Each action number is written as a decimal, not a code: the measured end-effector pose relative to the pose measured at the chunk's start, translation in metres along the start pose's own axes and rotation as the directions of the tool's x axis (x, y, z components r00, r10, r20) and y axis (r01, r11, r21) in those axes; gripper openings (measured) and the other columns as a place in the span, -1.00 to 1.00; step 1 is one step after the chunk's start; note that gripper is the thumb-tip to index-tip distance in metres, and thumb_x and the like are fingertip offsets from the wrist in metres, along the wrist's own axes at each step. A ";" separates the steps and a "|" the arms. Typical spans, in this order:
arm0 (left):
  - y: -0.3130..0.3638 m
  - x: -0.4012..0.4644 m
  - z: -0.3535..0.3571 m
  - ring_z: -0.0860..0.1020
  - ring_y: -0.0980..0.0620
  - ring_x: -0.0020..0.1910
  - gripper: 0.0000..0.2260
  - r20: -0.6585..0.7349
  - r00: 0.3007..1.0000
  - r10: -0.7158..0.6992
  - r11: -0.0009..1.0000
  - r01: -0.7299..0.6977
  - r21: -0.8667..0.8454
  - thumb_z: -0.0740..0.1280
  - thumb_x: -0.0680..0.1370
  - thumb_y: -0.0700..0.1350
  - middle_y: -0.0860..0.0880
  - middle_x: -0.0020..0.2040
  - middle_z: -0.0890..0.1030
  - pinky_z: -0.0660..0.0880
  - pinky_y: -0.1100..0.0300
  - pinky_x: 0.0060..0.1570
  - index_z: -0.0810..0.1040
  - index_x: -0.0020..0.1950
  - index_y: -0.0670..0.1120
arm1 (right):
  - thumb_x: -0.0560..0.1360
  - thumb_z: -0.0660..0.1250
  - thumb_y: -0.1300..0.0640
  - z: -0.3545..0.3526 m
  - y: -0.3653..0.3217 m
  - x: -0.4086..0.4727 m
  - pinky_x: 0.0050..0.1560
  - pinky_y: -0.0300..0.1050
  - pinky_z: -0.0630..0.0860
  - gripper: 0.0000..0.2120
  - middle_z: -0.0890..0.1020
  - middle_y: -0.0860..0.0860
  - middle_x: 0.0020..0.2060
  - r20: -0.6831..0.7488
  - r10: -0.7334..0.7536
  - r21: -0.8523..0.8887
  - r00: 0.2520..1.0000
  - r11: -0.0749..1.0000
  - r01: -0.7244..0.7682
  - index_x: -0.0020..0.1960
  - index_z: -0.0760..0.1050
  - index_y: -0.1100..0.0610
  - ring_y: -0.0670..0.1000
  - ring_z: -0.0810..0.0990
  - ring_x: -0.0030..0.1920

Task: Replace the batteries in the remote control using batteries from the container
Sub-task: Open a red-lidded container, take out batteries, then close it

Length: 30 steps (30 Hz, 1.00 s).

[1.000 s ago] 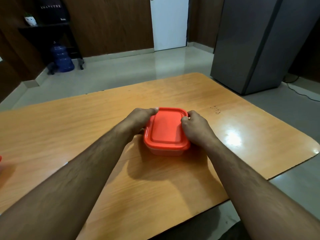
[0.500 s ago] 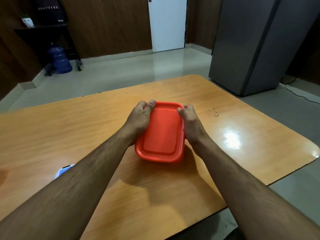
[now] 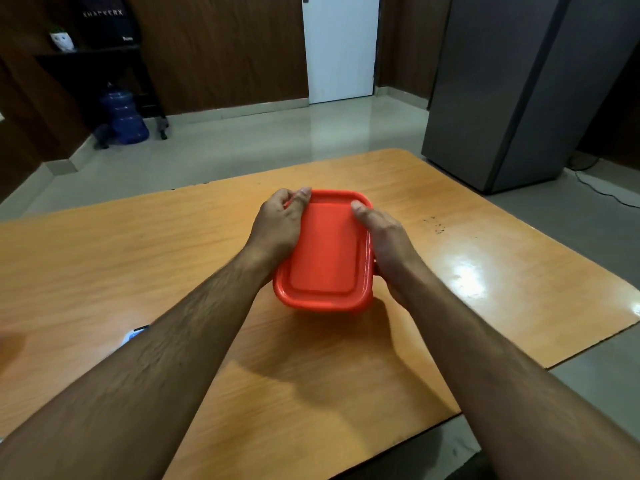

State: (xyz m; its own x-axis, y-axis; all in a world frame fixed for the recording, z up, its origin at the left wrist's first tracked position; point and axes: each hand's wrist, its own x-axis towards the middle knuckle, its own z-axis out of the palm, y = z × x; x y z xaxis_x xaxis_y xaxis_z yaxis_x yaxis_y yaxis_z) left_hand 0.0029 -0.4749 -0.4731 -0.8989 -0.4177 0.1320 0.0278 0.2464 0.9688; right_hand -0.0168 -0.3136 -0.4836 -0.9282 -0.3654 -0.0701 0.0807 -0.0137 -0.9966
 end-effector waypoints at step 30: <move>-0.010 -0.032 -0.046 0.65 -0.07 -0.33 -0.53 0.346 0.885 -0.313 0.948 0.314 0.056 0.41 0.45 0.19 -0.09 -0.31 0.65 0.57 0.13 -0.38 0.59 0.06 -0.21 | 0.55 0.28 -0.10 -0.027 -0.004 -0.014 -0.16 -0.01 0.60 -0.60 0.62 0.19 -0.15 0.147 0.202 0.017 0.968 0.978 -0.206 0.24 0.43 0.16 0.11 0.64 -0.22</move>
State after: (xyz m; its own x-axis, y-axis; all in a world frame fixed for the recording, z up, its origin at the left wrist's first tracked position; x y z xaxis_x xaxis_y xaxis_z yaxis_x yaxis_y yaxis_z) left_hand 0.0513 -0.5040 -0.4772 -0.9551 -0.1440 -0.2590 -0.2799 0.1512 0.9481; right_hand -0.0145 -0.2830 -0.4797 -0.8294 -0.4931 -0.2626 0.2765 0.0460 -0.9599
